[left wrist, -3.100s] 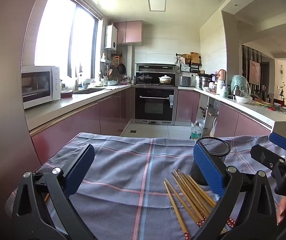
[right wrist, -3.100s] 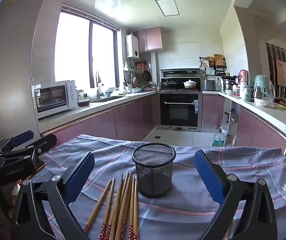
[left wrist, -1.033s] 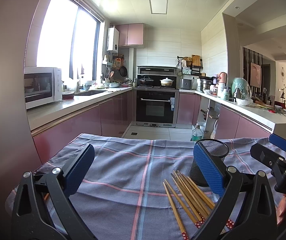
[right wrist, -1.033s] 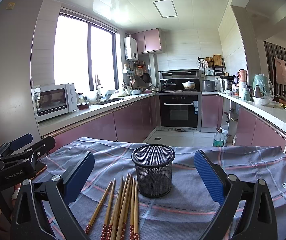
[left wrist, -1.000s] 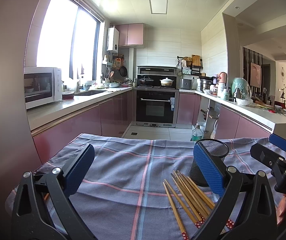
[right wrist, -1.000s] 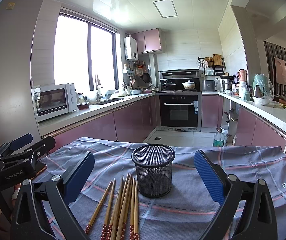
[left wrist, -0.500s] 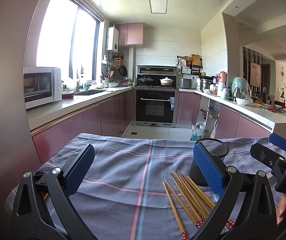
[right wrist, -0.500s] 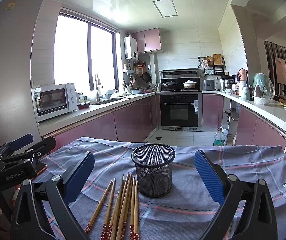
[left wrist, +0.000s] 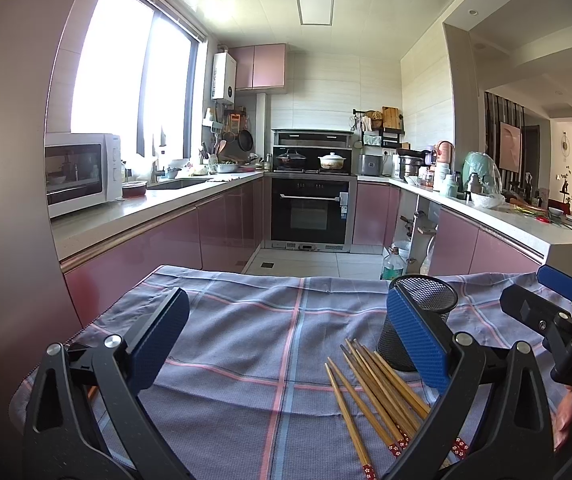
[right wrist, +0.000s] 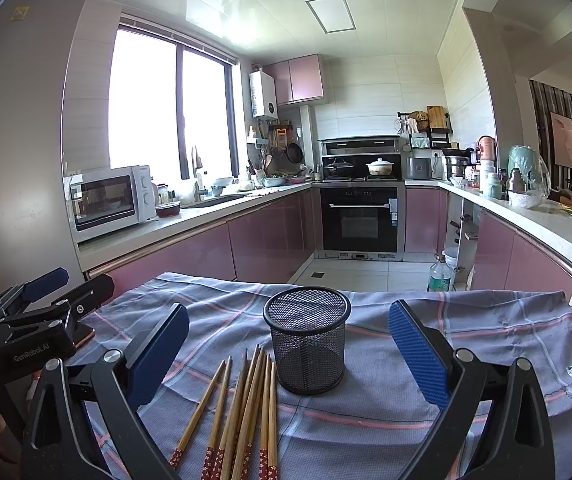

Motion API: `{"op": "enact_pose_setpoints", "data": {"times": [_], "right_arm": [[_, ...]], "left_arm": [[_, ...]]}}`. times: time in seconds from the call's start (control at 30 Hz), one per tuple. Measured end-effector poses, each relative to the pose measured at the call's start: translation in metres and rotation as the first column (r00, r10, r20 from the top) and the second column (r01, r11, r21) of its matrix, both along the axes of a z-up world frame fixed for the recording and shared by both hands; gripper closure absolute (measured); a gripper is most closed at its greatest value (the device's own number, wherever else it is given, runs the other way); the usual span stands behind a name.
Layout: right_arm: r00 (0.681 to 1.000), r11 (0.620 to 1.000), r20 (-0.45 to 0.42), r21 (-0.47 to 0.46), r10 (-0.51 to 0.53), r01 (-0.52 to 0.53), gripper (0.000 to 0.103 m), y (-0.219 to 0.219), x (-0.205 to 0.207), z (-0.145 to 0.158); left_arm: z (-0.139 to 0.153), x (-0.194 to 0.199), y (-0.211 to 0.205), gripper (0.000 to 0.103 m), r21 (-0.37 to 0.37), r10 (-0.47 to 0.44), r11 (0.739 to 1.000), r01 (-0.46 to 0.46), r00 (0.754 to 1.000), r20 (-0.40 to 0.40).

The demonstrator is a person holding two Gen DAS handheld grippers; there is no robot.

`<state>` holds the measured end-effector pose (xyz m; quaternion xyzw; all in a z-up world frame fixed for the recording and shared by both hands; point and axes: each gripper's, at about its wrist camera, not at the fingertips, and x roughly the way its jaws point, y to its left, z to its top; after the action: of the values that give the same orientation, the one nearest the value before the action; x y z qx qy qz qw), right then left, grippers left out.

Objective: Organize utensils

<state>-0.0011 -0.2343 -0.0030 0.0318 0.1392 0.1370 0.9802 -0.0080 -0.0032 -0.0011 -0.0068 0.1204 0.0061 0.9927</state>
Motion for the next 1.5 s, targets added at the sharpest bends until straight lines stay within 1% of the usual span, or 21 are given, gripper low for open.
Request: {"op": "enact_pose_setpoints", "data": {"times": [0.27, 0.47, 0.57, 0.7, 0.8, 0.9, 0.97, 1.0, 1.03, 1.1, 1.13, 1.17, 1.2, 1.23, 1.27, 1.33, 1.43, 1.5], "right_arm": [[1.000, 1.000, -0.010, 0.000, 0.006, -0.006, 0.007, -0.001, 0.002, 0.000], [0.999, 1.000, -0.040, -0.003, 0.021, -0.021, 0.007, -0.002, 0.008, -0.003], [0.996, 0.999, -0.079, -0.012, 0.043, -0.044, 0.007, -0.002, 0.013, -0.008], [0.980, 0.996, -0.183, -0.040, 0.076, -0.084, 0.007, -0.001, 0.024, -0.025], [0.962, 0.993, -0.259, -0.047, 0.088, -0.104, 0.007, 0.001, 0.034, -0.040], [0.940, 0.990, -0.328, -0.061, 0.097, -0.124, 0.015, 0.003, 0.042, -0.053], [0.924, 0.988, -0.373, -0.091, 0.083, -0.125, 0.026, 0.005, 0.048, -0.061], [0.911, 0.986, -0.404, -0.101, 0.082, -0.134, 0.030, 0.007, 0.052, -0.066], [0.897, 0.984, -0.435, -0.105, 0.084, -0.143, 0.037, 0.008, 0.056, -0.072], [0.868, 0.982, -0.488, -0.098, 0.094, -0.162, 0.041, 0.009, 0.062, -0.083], [0.855, 0.981, -0.508, -0.093, 0.102, -0.172, 0.046, 0.011, 0.065, -0.087], [0.845, 0.979, -0.523, -0.088, 0.110, -0.182, 0.050, 0.012, 0.066, -0.089], [0.836, 0.977, -0.534, -0.081, 0.123, -0.195, 0.052, 0.014, 0.068, -0.092], [0.830, 0.976, -0.543, -0.078, 0.129, -0.202, 0.056, 0.015, 0.070, -0.094], [0.825, 0.976, -0.550, -0.082, 0.125, -0.203, 0.061, 0.016, 0.072, -0.096], [0.818, 0.975, -0.562, -0.084, 0.126, -0.207, 0.066, 0.017, 0.074, -0.098], [0.805, 0.974, -0.578, -0.075, 0.132, -0.213, 0.068, 0.016, 0.079, -0.100], [0.801, 0.971, -0.584, -0.083, 0.133, -0.223, 0.068, 0.018, 0.080, -0.100]], "left_arm": [[-0.003, 0.002, -0.001, 0.006, -0.002, -0.006, 1.000, 0.006, 1.000, -0.010], [-0.010, 0.009, -0.004, 0.006, 0.007, -0.020, 1.000, 0.020, 0.999, -0.042], [-0.018, 0.015, -0.004, 0.006, 0.022, -0.040, 0.999, 0.042, 0.996, -0.083], [-0.037, 0.028, -0.006, 0.006, 0.047, -0.065, 0.996, 0.074, 0.981, -0.182], [-0.053, 0.039, -0.007, 0.006, 0.046, -0.088, 0.994, 0.104, 0.961, -0.261], [-0.067, 0.052, -0.008, 0.006, 0.024, -0.117, 0.991, 0.133, 0.935, -0.334], [-0.078, 0.062, -0.010, 0.007, 0.023, -0.128, 0.989, 0.148, 0.916, -0.381], [-0.084, 0.067, -0.012, 0.010, 0.022, -0.137, 0.987, 0.159, 0.905, -0.402], [-0.089, 0.071, -0.015, 0.012, 0.022, -0.147, 0.985, 0.173, 0.893, -0.425], [-0.100, 0.078, -0.019, 0.014, 0.016, -0.167, 0.980, 0.196, 0.870, -0.464], [-0.105, 0.082, -0.023, 0.015, 0.016, -0.174, 0.978, 0.207, 0.858, -0.484], [-0.109, 0.085, -0.026, 0.017, 0.017, -0.178, 0.976, 0.215, 0.849, -0.498], [-0.113, 0.088, -0.029, 0.019, 0.020, -0.182, 0.975, 0.222, 0.842, -0.508], [-0.117, 0.091, -0.032, 0.022, 0.019, -0.185, 0.973, 0.228, 0.833, -0.522], [-0.120, 0.094, -0.033, 0.025, 0.016, -0.190, 0.972, 0.235, 0.821, -0.538], [-0.124, 0.101, -0.036, 0.030, 0.006, -0.198, 0.970, 0.243, 0.804, -0.561], [-0.128, 0.108, -0.038, 0.034, -0.004, -0.204, 0.968, 0.250, 0.782, -0.588], [-0.129, 0.110, -0.040, 0.036, -0.006, -0.208, 0.967, 0.255, 0.774, -0.599]]}}
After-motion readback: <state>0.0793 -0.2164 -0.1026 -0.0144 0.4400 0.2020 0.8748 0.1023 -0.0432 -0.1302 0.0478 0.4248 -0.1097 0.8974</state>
